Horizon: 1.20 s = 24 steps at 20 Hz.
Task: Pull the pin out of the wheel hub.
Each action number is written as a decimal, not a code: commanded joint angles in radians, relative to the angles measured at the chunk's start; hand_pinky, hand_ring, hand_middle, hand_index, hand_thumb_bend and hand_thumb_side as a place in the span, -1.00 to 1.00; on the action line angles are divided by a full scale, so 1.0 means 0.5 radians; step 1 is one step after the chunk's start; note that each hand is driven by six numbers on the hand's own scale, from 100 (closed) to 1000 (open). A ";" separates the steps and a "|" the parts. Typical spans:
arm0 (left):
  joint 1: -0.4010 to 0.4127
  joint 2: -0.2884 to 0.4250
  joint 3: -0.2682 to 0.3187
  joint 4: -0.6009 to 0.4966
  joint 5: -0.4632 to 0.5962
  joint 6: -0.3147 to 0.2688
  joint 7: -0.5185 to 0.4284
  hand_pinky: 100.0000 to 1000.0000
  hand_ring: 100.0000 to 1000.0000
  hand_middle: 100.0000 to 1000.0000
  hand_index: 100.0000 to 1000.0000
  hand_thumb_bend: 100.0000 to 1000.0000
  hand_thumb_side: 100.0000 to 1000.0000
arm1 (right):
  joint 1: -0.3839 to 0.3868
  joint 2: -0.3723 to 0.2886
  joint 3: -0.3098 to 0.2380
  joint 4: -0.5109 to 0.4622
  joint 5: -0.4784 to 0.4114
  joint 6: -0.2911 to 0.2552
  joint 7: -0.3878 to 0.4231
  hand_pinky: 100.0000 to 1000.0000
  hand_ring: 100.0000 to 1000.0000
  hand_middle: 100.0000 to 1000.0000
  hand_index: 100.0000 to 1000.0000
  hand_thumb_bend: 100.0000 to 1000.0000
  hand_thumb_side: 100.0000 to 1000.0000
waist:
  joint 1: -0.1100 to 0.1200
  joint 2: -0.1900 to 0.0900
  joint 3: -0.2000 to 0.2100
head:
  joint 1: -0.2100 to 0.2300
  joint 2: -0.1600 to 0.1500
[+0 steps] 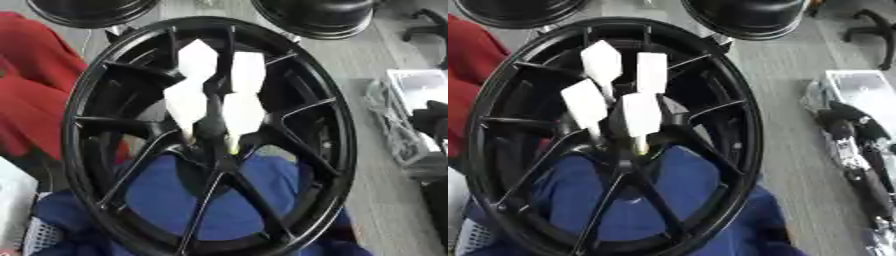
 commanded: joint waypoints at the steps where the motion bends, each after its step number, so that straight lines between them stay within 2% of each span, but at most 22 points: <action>1: -0.008 0.056 0.000 -0.043 -0.010 -0.003 -0.009 0.34 0.36 0.06 0.24 -0.14 -0.03 | -0.006 -0.199 -0.038 -0.021 0.001 -0.094 0.020 0.69 0.55 0.42 0.66 -1.00 0.30 | 0.002 -0.040 -0.008 | 0.009 -0.004; 5: -0.005 0.066 -0.004 -0.043 -0.011 -0.001 -0.016 0.34 0.36 0.06 0.24 -0.15 -0.03 | -0.039 -0.430 -0.051 -0.021 0.007 -0.178 0.076 0.68 0.55 0.42 0.65 -1.00 0.26 | 0.001 -0.045 -0.013 | 0.013 0.009; 6: -0.003 0.068 -0.005 -0.043 -0.011 0.000 -0.017 0.34 0.36 0.06 0.24 -0.15 -0.03 | -0.049 -0.496 -0.052 -0.021 0.021 -0.200 0.097 0.68 0.55 0.41 0.65 -1.00 0.35 | 0.001 -0.047 -0.015 | 0.014 0.013; 7: -0.002 0.071 -0.006 -0.043 -0.011 0.000 -0.018 0.34 0.36 0.06 0.24 -0.15 -0.03 | -0.060 -0.566 -0.054 -0.021 0.041 -0.221 0.118 0.68 0.55 0.41 0.65 -1.00 0.21 | 0.000 -0.048 -0.017 | 0.016 0.016; 9: -0.001 0.075 -0.008 -0.043 -0.012 0.002 -0.020 0.34 0.36 0.06 0.24 -0.15 -0.03 | -0.084 -0.710 -0.057 -0.021 0.074 -0.254 0.154 0.68 0.55 0.41 0.64 -1.00 0.18 | -0.002 -0.053 -0.023 | 0.018 0.020; 15: 0.010 0.089 -0.013 -0.043 -0.014 0.007 -0.027 0.34 0.36 0.06 0.24 -0.15 -0.02 | -0.161 -1.044 -0.036 -0.021 0.164 -0.254 0.302 0.66 0.55 0.40 0.63 -1.00 0.15 | -0.016 -0.064 -0.023 | 0.021 0.024; 21: 0.017 0.103 -0.020 -0.043 -0.014 0.012 -0.035 0.34 0.36 0.06 0.24 -0.16 -0.02 | -0.313 -1.295 -0.018 -0.021 0.205 -0.235 0.607 0.65 0.55 0.40 0.62 -1.00 0.06 | -0.038 -0.070 -0.017 | 0.019 0.025; 24: 0.016 0.109 -0.026 -0.043 -0.013 0.014 -0.042 0.34 0.37 0.06 0.24 -0.16 -0.02 | -0.433 -1.376 0.010 -0.021 0.221 -0.254 0.817 0.65 0.56 0.42 0.64 -1.00 0.12 | -0.047 -0.074 -0.011 | 0.011 0.026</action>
